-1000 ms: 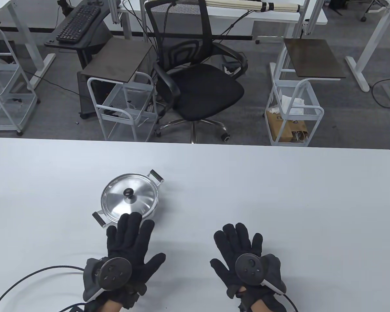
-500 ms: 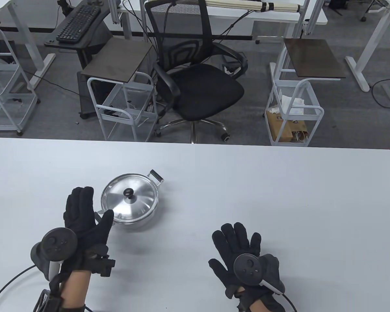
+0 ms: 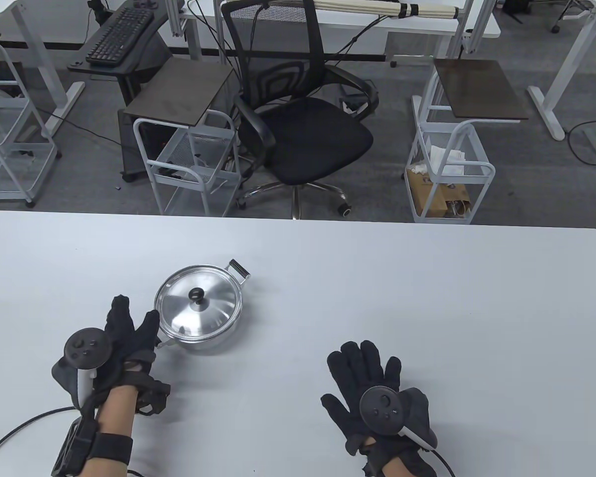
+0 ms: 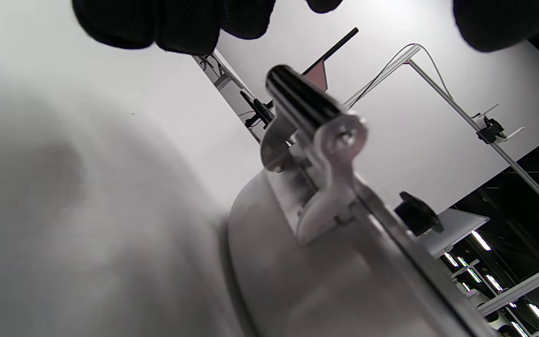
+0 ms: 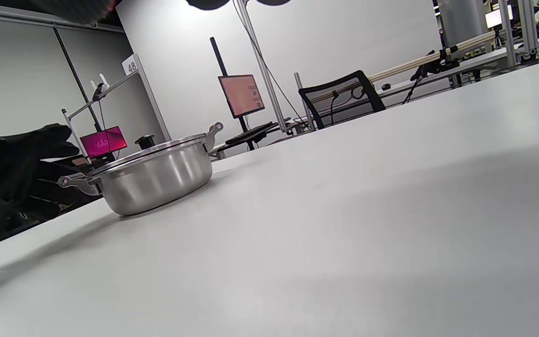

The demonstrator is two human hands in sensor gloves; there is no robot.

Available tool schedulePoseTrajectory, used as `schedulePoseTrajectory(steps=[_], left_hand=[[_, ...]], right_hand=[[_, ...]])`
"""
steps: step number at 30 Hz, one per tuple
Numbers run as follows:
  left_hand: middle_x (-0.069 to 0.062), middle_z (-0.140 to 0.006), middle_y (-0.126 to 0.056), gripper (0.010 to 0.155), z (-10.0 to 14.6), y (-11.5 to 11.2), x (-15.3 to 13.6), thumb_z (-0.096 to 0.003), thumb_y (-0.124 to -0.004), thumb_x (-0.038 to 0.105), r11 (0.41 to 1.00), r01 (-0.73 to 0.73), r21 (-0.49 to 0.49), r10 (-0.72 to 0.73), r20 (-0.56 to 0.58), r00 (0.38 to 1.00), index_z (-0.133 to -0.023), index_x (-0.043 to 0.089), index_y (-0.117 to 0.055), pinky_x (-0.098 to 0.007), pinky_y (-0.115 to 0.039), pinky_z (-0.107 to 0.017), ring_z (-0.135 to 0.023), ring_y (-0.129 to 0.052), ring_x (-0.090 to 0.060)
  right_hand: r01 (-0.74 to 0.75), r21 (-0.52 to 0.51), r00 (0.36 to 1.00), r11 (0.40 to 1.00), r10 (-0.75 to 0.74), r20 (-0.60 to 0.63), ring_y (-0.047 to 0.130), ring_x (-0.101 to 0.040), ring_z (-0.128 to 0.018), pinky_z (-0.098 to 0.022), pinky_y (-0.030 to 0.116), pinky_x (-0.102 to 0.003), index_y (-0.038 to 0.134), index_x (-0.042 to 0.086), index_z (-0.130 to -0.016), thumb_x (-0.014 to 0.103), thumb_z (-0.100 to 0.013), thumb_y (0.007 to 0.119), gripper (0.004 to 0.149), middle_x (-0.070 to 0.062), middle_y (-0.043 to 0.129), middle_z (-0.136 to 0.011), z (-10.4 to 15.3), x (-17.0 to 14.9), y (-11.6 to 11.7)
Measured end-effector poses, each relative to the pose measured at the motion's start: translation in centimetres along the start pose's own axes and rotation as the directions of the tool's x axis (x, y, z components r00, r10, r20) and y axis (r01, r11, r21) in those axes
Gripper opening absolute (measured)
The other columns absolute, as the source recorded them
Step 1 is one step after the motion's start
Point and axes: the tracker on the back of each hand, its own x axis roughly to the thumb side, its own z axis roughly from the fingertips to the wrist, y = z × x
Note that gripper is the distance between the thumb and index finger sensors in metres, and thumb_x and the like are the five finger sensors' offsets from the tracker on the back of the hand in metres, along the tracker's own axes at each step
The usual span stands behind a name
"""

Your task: Remove lid from the pot

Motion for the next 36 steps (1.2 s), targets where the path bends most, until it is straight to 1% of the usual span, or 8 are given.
schedulePoseTrajectory(steps=[3,8,19,23,27,30,33,36], left_hand=[[-0.009,-0.120,-0.053,0.086,0.0,-0.4,-0.4,-0.0471,-0.072,0.076,0.999,0.018,-0.027,-0.019,-0.034,0.999,-0.113,0.036,-0.035,-0.055,-0.073,-0.061,-0.097,-0.073,-0.041],[-0.006,-0.109,-0.076,0.085,-0.3,-1.1,-0.6,-0.0479,-0.075,0.072,0.995,0.065,-0.081,-0.071,-0.074,0.995,-0.112,0.030,-0.038,-0.048,-0.082,-0.047,-0.079,-0.091,-0.035],[0.008,-0.077,-0.102,0.074,-0.5,-2.2,-0.7,-0.0505,-0.079,0.061,0.985,0.041,-0.166,-0.064,-0.138,0.988,-0.104,0.017,-0.053,-0.037,-0.085,-0.024,-0.049,-0.101,-0.025],[0.018,-0.067,-0.102,0.068,-0.6,-2.8,-1.1,-0.0523,-0.078,0.059,0.979,-0.059,-0.194,0.021,-0.194,0.981,-0.101,0.015,-0.058,-0.034,-0.085,-0.017,-0.038,-0.102,-0.021],[0.024,-0.070,-0.092,0.058,-0.8,-3.6,-1.7,-0.0560,-0.074,0.052,0.941,-0.241,-0.240,0.176,-0.262,0.949,-0.097,0.014,-0.060,-0.033,-0.084,-0.013,-0.031,-0.102,-0.018],[0.015,-0.070,-0.090,0.053,-0.9,-3.9,-1.9,-0.0566,-0.071,0.048,0.913,-0.332,-0.237,0.259,-0.291,0.921,-0.095,0.012,-0.063,-0.032,-0.084,-0.009,-0.025,-0.102,-0.016],[0.010,-0.067,-0.092,0.048,-1.0,-4.2,-2.2,-0.0582,-0.070,0.044,0.861,-0.445,-0.244,0.357,-0.332,0.873,-0.093,0.011,-0.064,-0.032,-0.084,-0.008,-0.024,-0.102,-0.016],[0.012,-0.064,-0.093,0.049,-1.0,-4.2,-2.2,-0.0567,-0.070,0.044,0.874,-0.431,-0.225,0.352,-0.318,0.880,-0.092,0.010,-0.065,-0.031,-0.083,-0.006,-0.021,-0.101,-0.015]], right_hand=[[0.009,-0.002,1.000,1.000,-0.009,-0.004,0.008,-0.046,-0.110,-0.068,0.008,-0.076,0.027,0.030,-0.111,0.059,-0.053,0.057,0.072,-0.007,0.016,-0.120,0.0,-0.1,-0.1],[0.020,-0.004,1.000,1.000,-0.020,-0.008,0.009,-0.046,-0.110,-0.068,0.009,-0.076,0.026,0.030,-0.110,0.059,-0.053,0.057,0.072,-0.007,0.017,-0.120,0.1,-0.3,-0.1],[0.036,-0.002,0.999,0.999,-0.036,-0.017,0.009,-0.046,-0.110,-0.068,0.009,-0.076,0.025,0.029,-0.110,0.059,-0.053,0.057,0.072,-0.008,0.018,-0.120,0.2,-0.4,-0.2],[0.041,-0.002,0.999,0.999,-0.041,-0.017,0.011,-0.046,-0.110,-0.068,0.010,-0.076,0.025,0.029,-0.110,0.059,-0.053,0.057,0.072,-0.008,0.018,-0.120,0.2,-0.5,-0.2],[0.046,0.002,0.999,0.999,-0.046,-0.019,0.011,-0.046,-0.110,-0.068,0.011,-0.076,0.023,0.029,-0.110,0.059,-0.053,0.057,0.073,-0.008,0.019,-0.120,0.2,-0.5,-0.2],[0.053,0.009,0.998,0.999,-0.052,-0.026,0.011,-0.046,-0.110,-0.068,0.011,-0.076,0.023,0.028,-0.110,0.059,-0.053,0.057,0.073,-0.008,0.018,-0.120,0.1,-0.6,-0.1],[0.060,0.005,0.998,0.998,-0.060,-0.025,0.011,-0.046,-0.110,-0.068,0.012,-0.076,0.022,0.028,-0.110,0.059,-0.053,0.057,0.074,-0.008,0.018,-0.120,0.1,-0.6,-0.2],[0.065,0.008,0.998,0.998,-0.065,-0.029,0.011,-0.046,-0.110,-0.069,0.012,-0.076,0.022,0.028,-0.110,0.059,-0.053,0.057,0.074,-0.008,0.018,-0.120,0.1,-0.6,-0.2]])
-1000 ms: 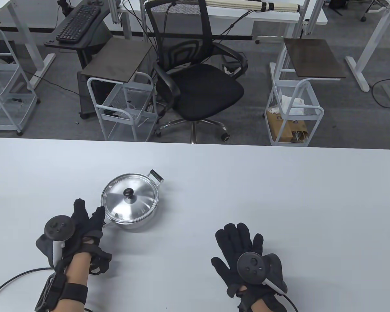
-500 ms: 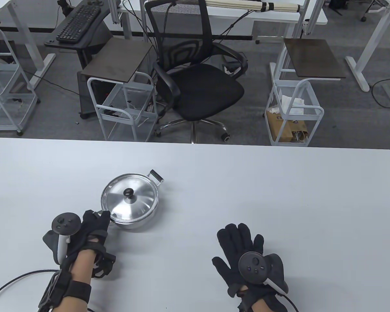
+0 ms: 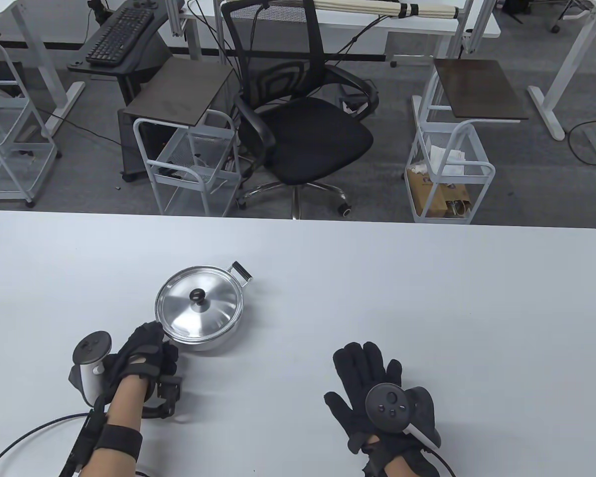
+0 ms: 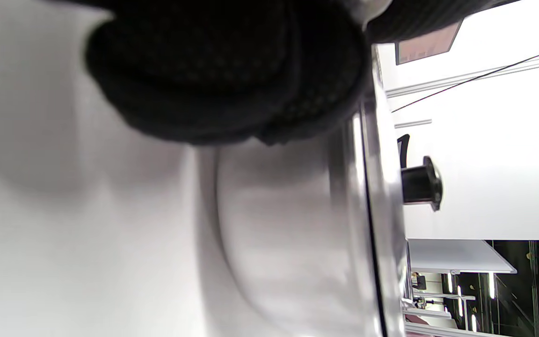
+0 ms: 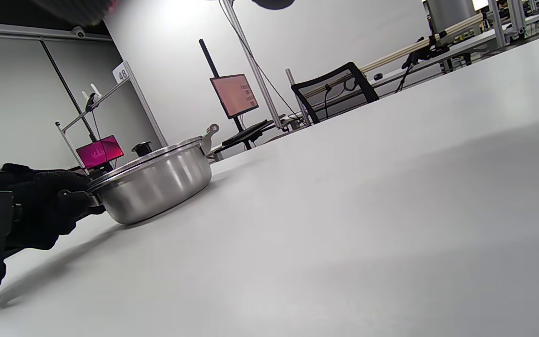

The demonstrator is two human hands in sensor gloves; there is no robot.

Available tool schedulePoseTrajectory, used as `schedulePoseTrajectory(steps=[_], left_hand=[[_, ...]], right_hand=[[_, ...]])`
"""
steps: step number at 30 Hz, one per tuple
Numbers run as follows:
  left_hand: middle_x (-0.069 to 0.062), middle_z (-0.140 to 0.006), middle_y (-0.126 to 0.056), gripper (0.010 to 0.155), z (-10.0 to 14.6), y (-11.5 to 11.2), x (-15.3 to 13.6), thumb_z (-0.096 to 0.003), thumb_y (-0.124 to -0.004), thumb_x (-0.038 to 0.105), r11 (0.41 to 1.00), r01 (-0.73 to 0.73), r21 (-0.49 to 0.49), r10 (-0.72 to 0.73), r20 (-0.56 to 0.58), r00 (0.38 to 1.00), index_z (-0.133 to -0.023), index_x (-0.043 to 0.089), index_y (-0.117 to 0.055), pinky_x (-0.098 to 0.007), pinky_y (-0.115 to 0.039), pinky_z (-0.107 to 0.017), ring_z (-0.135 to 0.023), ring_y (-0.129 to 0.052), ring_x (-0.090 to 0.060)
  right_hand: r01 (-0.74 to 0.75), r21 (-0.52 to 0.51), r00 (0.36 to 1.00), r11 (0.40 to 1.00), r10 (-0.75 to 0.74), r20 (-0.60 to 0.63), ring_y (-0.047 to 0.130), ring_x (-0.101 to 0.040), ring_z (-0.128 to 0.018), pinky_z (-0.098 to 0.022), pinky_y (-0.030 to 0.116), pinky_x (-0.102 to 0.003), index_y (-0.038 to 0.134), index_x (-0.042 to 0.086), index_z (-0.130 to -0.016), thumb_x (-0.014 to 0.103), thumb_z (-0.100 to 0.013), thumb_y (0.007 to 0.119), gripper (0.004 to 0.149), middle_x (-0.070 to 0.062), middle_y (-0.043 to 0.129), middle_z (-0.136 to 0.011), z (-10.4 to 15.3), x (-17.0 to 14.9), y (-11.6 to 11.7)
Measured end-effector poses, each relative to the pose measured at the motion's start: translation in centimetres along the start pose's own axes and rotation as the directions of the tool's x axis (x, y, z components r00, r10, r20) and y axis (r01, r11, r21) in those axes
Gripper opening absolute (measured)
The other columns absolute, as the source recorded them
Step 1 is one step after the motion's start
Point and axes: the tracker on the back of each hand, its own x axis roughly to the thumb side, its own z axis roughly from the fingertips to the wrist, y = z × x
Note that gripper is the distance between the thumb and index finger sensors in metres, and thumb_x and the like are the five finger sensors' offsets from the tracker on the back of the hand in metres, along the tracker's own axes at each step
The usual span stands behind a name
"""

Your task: Remove lid from the pot

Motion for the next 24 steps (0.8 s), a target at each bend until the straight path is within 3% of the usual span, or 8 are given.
schedulePoseTrajectory(steps=[4,9,16,24], left_hand=[[0.010,-0.063,-0.094,0.048,0.6,0.1,0.7,-0.0565,-0.070,0.043,1.000,0.012,0.006,-0.012,0.037,0.999,-0.090,0.009,-0.067,-0.030,-0.083,-0.004,-0.018,-0.102,-0.014],[0.011,-0.063,-0.094,0.047,2.6,-0.4,2.7,-0.0568,-0.071,0.043,0.996,0.026,-0.086,-0.017,0.107,0.994,-0.090,0.010,-0.067,-0.030,-0.083,-0.004,-0.018,-0.102,-0.014],[0.011,-0.062,-0.094,0.047,6.1,-2.9,4.7,-0.0567,-0.071,0.044,0.975,0.105,-0.195,-0.071,0.173,0.982,-0.090,0.011,-0.068,-0.030,-0.083,-0.004,-0.017,-0.102,-0.014],[0.007,-0.063,-0.094,0.047,7.8,-6.0,2.8,-0.0566,-0.072,0.044,0.940,0.147,-0.307,-0.107,0.143,0.984,-0.090,0.010,-0.068,-0.030,-0.083,-0.004,-0.018,-0.101,-0.014]], right_hand=[[0.007,0.001,1.000,1.000,-0.007,-0.001,0.011,-0.046,-0.110,-0.069,0.012,-0.076,0.022,0.028,-0.110,0.059,-0.053,0.057,0.074,-0.008,0.018,-0.120,0.0,0.0,-0.1],[0.049,-0.039,0.999,0.998,-0.049,0.001,0.011,-0.046,-0.110,-0.069,0.012,-0.076,0.022,0.028,-0.110,0.059,-0.053,0.057,0.074,-0.008,0.018,-0.120,0.1,-0.3,-1.0],[0.085,-0.074,0.996,0.994,-0.085,0.002,0.011,-0.046,-0.110,-0.069,0.013,-0.077,0.021,0.028,-0.110,0.059,-0.053,0.057,0.074,-0.008,0.017,-0.120,0.3,-0.5,-1.8],[0.097,-0.079,0.995,0.992,-0.098,-0.005,0.011,-0.047,-0.110,-0.069,0.013,-0.077,0.022,0.028,-0.110,0.059,-0.053,0.057,0.074,-0.008,0.018,-0.120,0.5,-0.9,-2.0]])
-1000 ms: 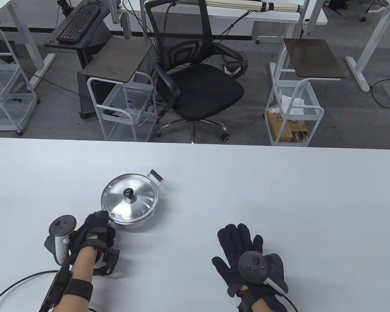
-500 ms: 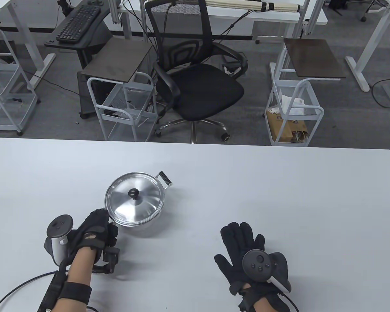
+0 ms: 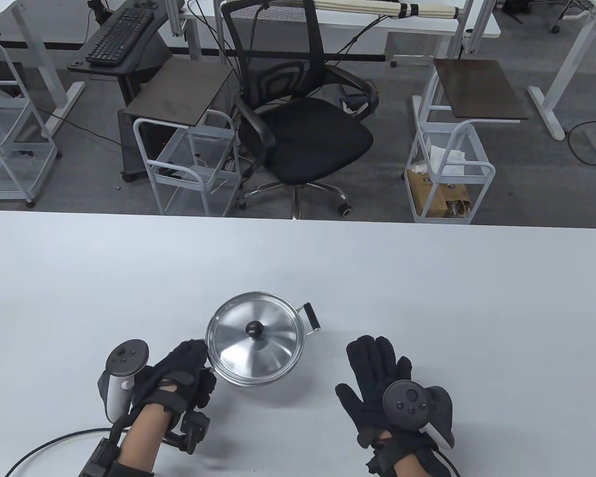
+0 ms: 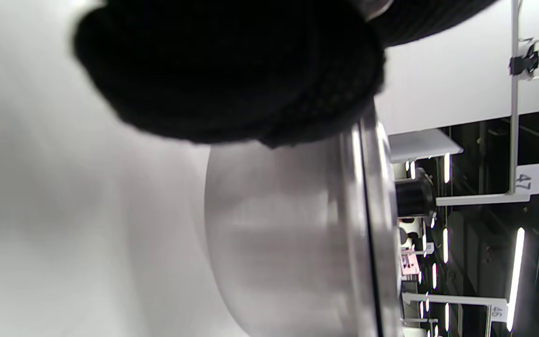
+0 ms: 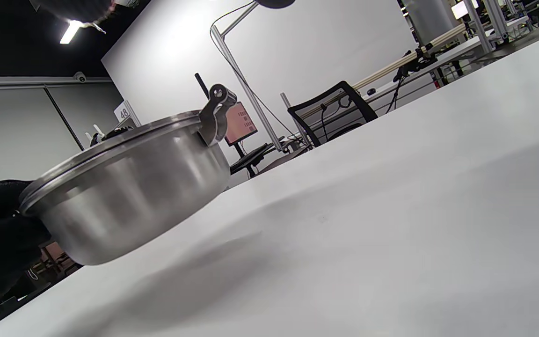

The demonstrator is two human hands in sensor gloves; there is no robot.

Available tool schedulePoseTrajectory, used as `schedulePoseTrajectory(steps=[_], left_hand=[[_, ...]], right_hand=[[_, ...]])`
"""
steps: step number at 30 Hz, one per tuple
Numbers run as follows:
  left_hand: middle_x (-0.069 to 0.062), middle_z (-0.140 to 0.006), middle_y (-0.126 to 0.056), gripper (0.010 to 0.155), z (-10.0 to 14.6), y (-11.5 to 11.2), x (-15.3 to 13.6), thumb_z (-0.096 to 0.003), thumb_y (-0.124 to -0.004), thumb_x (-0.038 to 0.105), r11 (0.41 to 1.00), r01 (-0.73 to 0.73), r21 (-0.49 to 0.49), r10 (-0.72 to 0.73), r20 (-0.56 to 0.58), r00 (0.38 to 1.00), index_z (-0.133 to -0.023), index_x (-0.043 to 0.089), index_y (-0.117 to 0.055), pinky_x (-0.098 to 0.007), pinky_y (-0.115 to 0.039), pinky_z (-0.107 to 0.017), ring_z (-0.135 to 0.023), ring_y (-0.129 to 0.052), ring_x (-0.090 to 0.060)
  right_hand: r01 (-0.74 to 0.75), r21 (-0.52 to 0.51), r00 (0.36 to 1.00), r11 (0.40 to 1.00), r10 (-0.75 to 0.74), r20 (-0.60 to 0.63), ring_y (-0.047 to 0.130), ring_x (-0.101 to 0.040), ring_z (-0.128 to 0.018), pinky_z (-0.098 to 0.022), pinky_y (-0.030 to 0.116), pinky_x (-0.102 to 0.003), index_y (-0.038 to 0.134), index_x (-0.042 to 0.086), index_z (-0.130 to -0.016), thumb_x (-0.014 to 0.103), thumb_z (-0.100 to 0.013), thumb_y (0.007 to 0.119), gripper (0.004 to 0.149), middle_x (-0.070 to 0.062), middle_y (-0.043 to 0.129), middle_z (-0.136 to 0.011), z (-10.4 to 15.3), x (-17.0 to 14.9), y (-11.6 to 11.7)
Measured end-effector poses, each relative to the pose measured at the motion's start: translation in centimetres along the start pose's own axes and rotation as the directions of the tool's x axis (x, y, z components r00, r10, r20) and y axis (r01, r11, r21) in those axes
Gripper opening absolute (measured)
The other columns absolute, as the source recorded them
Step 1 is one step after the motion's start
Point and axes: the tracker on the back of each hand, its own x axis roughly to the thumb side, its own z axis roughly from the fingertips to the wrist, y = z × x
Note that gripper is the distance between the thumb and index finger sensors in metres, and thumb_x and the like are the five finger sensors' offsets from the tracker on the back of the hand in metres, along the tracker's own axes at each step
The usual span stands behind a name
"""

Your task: Remove lid from the pot

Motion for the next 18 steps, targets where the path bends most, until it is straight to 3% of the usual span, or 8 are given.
schedulePoseTrajectory(steps=[18], left_hand=[[0.012,-0.065,-0.093,0.046,-0.9,-2.0,-1.4,-0.0583,-0.069,0.045,0.984,0.116,-0.138,-0.121,-0.028,0.992,-0.091,0.012,-0.067,-0.030,-0.084,-0.006,-0.021,-0.102,-0.013]], right_hand=[[0.006,0.030,1.000,1.000,-0.005,-0.031,0.012,-0.047,-0.110,-0.069,0.013,-0.077,0.024,0.028,-0.110,0.059,-0.053,0.057,0.073,-0.008,0.019,-0.119,-0.1,-0.1,0.2]])
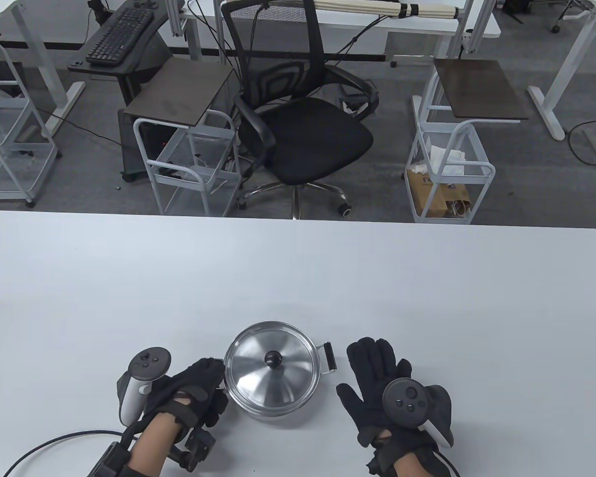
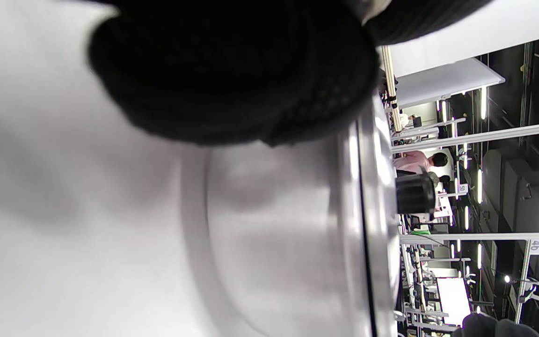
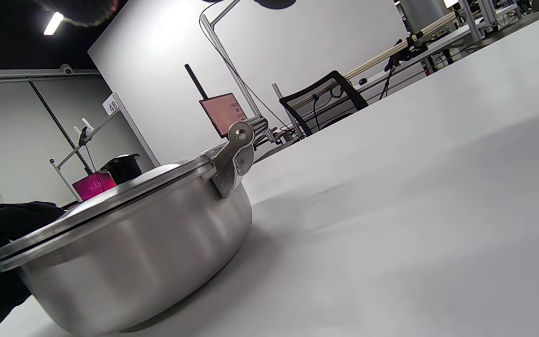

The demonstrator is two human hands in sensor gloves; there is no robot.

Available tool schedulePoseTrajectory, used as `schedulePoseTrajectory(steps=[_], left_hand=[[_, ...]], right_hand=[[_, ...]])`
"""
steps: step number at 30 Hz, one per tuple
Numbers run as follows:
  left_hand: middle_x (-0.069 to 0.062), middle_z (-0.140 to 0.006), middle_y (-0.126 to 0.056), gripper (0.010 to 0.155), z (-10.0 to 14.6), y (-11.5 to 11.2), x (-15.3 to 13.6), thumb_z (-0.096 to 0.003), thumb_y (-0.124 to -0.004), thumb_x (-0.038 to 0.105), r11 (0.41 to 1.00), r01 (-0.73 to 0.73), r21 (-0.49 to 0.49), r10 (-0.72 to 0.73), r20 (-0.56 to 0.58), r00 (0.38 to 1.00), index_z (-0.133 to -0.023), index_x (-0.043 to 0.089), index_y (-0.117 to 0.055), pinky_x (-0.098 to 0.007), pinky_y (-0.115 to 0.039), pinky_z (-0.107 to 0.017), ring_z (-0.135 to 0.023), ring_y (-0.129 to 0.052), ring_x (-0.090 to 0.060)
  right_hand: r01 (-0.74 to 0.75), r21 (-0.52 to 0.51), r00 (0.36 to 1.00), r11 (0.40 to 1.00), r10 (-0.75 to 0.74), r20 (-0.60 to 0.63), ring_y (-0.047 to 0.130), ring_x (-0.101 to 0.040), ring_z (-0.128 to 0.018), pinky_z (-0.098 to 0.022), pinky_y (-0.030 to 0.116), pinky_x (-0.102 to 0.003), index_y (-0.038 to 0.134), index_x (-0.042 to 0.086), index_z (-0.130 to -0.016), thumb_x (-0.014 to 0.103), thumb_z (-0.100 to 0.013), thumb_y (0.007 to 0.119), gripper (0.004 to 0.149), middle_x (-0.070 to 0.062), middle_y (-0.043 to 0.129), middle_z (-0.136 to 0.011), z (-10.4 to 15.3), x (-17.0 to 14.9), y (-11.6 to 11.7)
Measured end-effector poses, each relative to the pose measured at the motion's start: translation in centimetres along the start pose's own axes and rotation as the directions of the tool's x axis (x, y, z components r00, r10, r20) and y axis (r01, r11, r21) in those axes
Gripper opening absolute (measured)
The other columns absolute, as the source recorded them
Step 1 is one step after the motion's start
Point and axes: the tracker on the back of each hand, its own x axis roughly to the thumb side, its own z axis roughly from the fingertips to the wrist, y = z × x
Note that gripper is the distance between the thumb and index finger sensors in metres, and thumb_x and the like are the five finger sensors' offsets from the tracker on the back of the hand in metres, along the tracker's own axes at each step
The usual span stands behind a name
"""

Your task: Remove lid from the pot

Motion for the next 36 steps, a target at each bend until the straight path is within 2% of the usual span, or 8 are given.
schedulePoseTrajectory(steps=[7,12,16,20,23,27,32,36], left_hand=[[0.013,-0.067,-0.092,0.046,-0.3,0.1,-0.7,-0.0587,-0.069,0.044,0.999,-0.021,-0.035,0.020,-0.021,1.000,-0.093,0.013,-0.065,-0.031,-0.084,-0.008,-0.024,-0.102,-0.015],[0.017,-0.066,-0.093,0.047,-0.7,0.2,-1.5,-0.0588,-0.067,0.046,0.998,-0.041,-0.050,0.039,-0.040,0.998,-0.093,0.015,-0.066,-0.032,-0.084,-0.009,-0.024,-0.102,-0.016],[0.018,-0.066,-0.093,0.050,-0.8,0.2,-1.5,-0.0577,-0.062,0.050,0.998,-0.033,-0.045,0.031,-0.038,0.999,-0.093,0.015,-0.066,-0.032,-0.084,-0.009,-0.025,-0.102,-0.016],[0.018,-0.068,-0.092,0.052,-0.7,0.1,-1.4,-0.0572,-0.059,0.051,0.998,-0.039,-0.055,0.037,-0.037,0.999,-0.094,0.015,-0.065,-0.032,-0.084,-0.010,-0.025,-0.102,-0.016],[0.018,-0.070,-0.091,0.053,-0.7,0.1,-1.4,-0.0569,-0.057,0.052,0.996,-0.051,-0.069,0.049,-0.032,0.998,-0.094,0.015,-0.064,-0.032,-0.084,-0.010,-0.026,-0.102,-0.016],[0.018,-0.072,-0.090,0.054,-0.7,0.0,-1.5,-0.0571,-0.056,0.053,0.995,-0.057,-0.076,0.055,-0.030,0.998,-0.095,0.015,-0.063,-0.032,-0.084,-0.011,-0.027,-0.101,-0.016],[0.018,-0.072,-0.090,0.054,-0.7,0.0,-1.5,-0.0572,-0.056,0.053,0.996,-0.056,-0.077,0.053,-0.031,0.998,-0.095,0.015,-0.062,-0.032,-0.084,-0.011,-0.028,-0.101,-0.016],[0.019,-0.073,-0.089,0.053,-0.7,0.0,-1.5,-0.0573,-0.057,0.052,0.996,-0.056,-0.075,0.054,-0.030,0.998,-0.095,0.015,-0.062,-0.032,-0.084,-0.011,-0.028,-0.101,-0.016]], right_hand=[[0.001,0.002,1.000,1.000,-0.001,0.003,0.012,-0.047,-0.110,-0.069,0.013,-0.077,0.025,0.027,-0.110,0.058,-0.053,0.057,0.072,-0.009,0.019,-0.119,0.0,-0.1,0.0],[0.009,-0.025,1.000,1.000,-0.008,0.024,0.015,-0.049,-0.110,-0.069,0.014,-0.077,0.029,0.027,-0.111,0.057,-0.053,0.058,0.071,-0.010,0.021,-0.120,0.0,0.4,-0.8],[-0.054,-0.050,0.995,0.997,0.058,0.080,0.021,-0.050,-0.111,-0.070,0.019,-0.078,0.033,0.027,-0.111,0.057,-0.054,0.058,0.070,-0.010,0.024,-0.120,-0.7,2.9,-1.8],[-0.160,-0.037,0.976,0.986,0.164,0.142,0.032,-0.052,-0.110,-0.071,0.026,-0.079,0.038,0.026,-0.111,0.057,-0.055,0.059,0.068,-0.011,0.034,-0.120,-2.3,6.5,-1.6],[-0.197,-0.005,0.961,0.980,0.195,0.195,0.040,-0.052,-0.108,-0.071,0.033,-0.078,0.042,0.025,-0.111,0.056,-0.055,0.060,0.067,-0.011,0.040,-0.119,-4.1,9.7,-0.2],[-0.289,0.034,0.933,0.957,0.274,0.232,0.053,-0.049,-0.103,-0.071,0.043,-0.073,0.047,0.025,-0.109,0.054,-0.055,0.062,0.064,-0.012,0.051,-0.115,-6.4,12.6,2.8],[-0.484,0.089,0.864,0.870,0.460,0.206,0.074,-0.039,-0.087,-0.068,0.058,-0.061,0.060,0.023,-0.103,0.050,-0.054,0.066,0.056,-0.009,0.070,-0.102,-8.3,13.3,5.9],[-0.602,0.098,0.792,0.792,0.578,0.195,0.083,-0.028,-0.075,-0.062,0.068,-0.049,0.073,0.023,-0.093,0.041,-0.050,0.073,0.046,-0.002,0.084,-0.086,-8.9,13.3,7.1]])
